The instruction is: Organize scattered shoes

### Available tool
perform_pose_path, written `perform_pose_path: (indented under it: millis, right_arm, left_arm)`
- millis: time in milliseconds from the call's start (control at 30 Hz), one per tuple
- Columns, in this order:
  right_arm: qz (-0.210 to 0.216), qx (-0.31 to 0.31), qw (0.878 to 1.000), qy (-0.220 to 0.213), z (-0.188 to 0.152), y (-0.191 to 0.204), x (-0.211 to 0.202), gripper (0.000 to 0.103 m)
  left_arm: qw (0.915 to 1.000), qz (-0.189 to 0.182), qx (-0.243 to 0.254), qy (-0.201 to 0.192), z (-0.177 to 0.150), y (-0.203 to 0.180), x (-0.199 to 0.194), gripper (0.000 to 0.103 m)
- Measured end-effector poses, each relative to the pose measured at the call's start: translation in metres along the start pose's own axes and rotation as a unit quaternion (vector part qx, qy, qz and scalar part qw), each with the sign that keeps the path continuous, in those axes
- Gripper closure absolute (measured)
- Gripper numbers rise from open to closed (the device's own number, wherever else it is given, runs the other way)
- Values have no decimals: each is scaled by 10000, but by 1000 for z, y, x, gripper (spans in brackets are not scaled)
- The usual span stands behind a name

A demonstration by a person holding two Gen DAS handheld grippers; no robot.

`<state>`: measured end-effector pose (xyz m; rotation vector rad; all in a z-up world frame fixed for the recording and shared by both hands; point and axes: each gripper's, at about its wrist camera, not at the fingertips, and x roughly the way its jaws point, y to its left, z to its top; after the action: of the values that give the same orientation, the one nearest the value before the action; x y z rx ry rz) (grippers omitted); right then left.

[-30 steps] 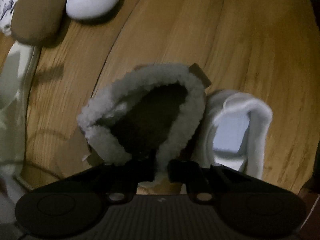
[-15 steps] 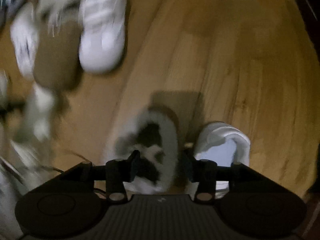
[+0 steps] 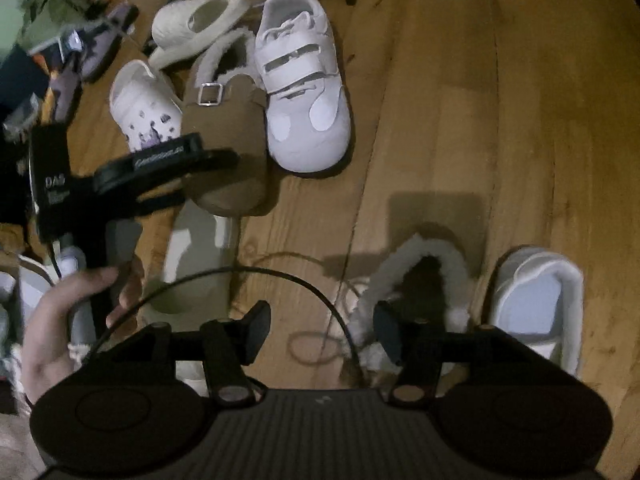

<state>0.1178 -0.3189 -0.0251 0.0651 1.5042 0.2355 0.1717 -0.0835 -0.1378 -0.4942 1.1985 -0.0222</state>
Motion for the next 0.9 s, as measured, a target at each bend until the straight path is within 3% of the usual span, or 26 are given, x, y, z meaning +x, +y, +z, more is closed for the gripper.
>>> perform_pose_path:
  millis: [33,100,200,267,433,600,700,767,900]
  right_arm:
    - [-38,-11,10000,-11,2,0,0,45]
    - [-27,31,10000,-30,6,-1,-1,44]
    - [13,108,9999,-24,4,-2,-1,42]
    - [-1,126,9999,-18,1,-2,1,42]
    - [-89,374,9993,18,-3,-13,6,41]
    - [4,761,9971,26,-3,-26,9,41]
    - [161,1054,9943,12,-1,-36,9,41]
    - [282,1223,9921,-24,1,-42,8,41]
    - [645,1576,9854,-56,4,-51,8,41]
  left_arm:
    - [10000,12,-40,-17,0,-1,2,15]
    - [9996,-114,-198,-171,1,-1,2,41]
    - [9987,-297,-299,-273,1,-2,2,46]
    - [9982,-402,-260,-350,-1,-1,0,54]
    - [9965,-648,-226,-469,-2,7,-8,58]
    - [9939,-1029,-279,-271,-4,4,-13,59]
    - [9857,-1605,-465,214,-15,-3,-4,59]
    - [9688,-2189,-728,911,-35,-11,14,59]
    - [9781,-1898,-62,852,-68,-40,13,59]
